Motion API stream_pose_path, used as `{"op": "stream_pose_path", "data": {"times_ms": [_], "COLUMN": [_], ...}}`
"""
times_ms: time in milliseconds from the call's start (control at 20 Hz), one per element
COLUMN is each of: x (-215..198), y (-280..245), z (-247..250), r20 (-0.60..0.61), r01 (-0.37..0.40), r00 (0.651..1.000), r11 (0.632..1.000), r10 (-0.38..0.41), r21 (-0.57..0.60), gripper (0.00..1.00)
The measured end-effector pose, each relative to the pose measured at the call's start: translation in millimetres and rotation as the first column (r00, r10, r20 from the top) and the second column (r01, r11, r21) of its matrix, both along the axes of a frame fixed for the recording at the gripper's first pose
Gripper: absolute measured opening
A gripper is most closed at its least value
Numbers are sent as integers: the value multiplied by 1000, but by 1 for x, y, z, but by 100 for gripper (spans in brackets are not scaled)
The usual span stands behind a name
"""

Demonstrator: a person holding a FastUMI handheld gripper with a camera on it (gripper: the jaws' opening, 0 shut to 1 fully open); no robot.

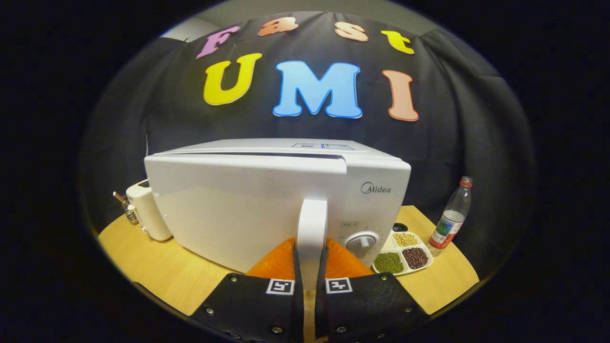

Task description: Open the microwave, put the food inside, and close the microwave door.

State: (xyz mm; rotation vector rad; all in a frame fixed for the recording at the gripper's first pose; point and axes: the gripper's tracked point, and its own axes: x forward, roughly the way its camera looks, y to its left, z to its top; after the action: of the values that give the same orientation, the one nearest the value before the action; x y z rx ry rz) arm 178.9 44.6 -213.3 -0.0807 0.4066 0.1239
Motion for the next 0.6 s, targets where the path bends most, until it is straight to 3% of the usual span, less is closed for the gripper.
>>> {"op": "stream_pose_path", "data": {"times_ms": [300, 600], "x": [-52, -98], "y": [17, 44], "z": [3, 11], "r20": [-44, -72], "r01": [4, 2], "r00": [999, 997], "r11": [999, 998], "r10": [-2, 2], "r21": [41, 59], "gripper": [10, 17]}}
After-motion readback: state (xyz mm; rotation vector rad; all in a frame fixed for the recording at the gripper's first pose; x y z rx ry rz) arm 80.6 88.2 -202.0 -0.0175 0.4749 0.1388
